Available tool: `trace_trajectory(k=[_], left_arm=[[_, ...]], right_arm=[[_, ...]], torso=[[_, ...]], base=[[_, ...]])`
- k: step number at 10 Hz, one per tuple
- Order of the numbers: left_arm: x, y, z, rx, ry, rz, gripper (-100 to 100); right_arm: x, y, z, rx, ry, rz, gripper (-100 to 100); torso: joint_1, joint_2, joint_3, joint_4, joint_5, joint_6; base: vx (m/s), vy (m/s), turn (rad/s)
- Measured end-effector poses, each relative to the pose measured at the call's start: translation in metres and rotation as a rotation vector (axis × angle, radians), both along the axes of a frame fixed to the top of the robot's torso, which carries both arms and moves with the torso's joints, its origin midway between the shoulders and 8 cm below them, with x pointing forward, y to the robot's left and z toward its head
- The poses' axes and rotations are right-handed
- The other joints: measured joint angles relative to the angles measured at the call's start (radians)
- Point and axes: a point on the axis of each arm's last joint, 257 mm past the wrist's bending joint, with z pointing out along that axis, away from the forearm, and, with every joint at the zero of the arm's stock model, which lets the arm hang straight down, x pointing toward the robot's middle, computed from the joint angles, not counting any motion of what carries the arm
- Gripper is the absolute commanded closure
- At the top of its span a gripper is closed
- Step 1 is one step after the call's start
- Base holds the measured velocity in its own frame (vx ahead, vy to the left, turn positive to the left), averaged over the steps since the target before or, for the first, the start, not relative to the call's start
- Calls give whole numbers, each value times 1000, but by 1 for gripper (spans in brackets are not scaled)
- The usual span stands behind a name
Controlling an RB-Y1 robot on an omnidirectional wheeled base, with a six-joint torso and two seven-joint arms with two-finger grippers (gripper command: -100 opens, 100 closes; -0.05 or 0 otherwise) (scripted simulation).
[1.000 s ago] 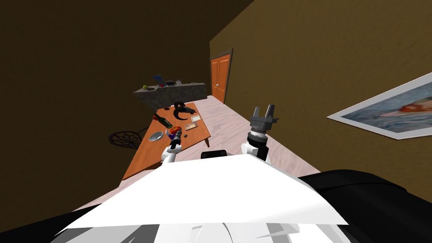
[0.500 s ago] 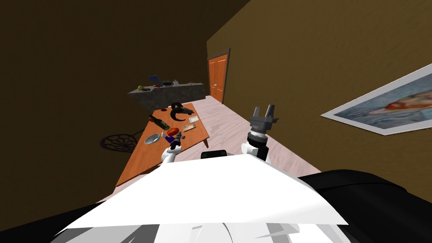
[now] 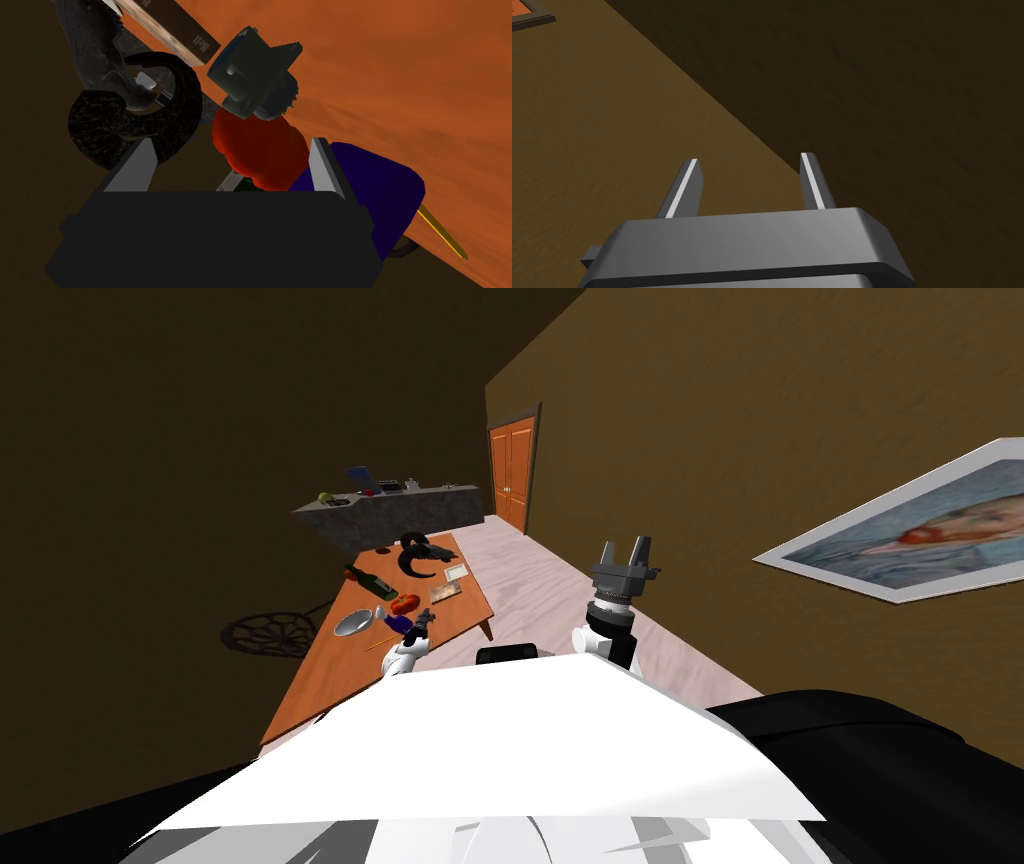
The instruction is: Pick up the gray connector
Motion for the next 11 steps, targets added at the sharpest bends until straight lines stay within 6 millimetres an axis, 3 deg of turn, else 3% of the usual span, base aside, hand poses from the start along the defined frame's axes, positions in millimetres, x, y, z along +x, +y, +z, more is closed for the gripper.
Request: trace_trajectory(k=[1, 2, 3, 8, 9, 11], left_arm=[[-9, -3, -11, -12, 30, 7, -100], [-11, -4, -13, -14, 37, 9, 0], [-10, -4, -13, -14, 36, 9, -100], [-78, 57, -26, -31, 44, 131, -100], [-100, 74, -29, -31, 45, 166, -100], [-113, 84, -26, -30, 39, 186, -100]], right_arm=[[0, 0, 0, 0, 0, 0, 0], [0, 0, 0, 0, 0, 0, 0], [0, 0, 0, 0, 0, 0, 0], [0, 0, 0, 0, 0, 0, 0], [0, 0, 0, 0, 0, 0, 0], [0, 0, 0, 0, 0, 0, 0]], torso=[[0, 0, 0, 0, 0, 0], [0, 1, 0, 0, 0, 0], [1, 2, 1, 0, 0, 0], [0, 2, 1, 0, 0, 0], [3, 0, 0, 0, 2, 2], [6, -1, -1, 0, 3, 1]], base=[[22, -8, -8], [0, 0, 0], [20, -27, -385], [23, -25, -266], [17, -20, -168], [8, -8, -46]])
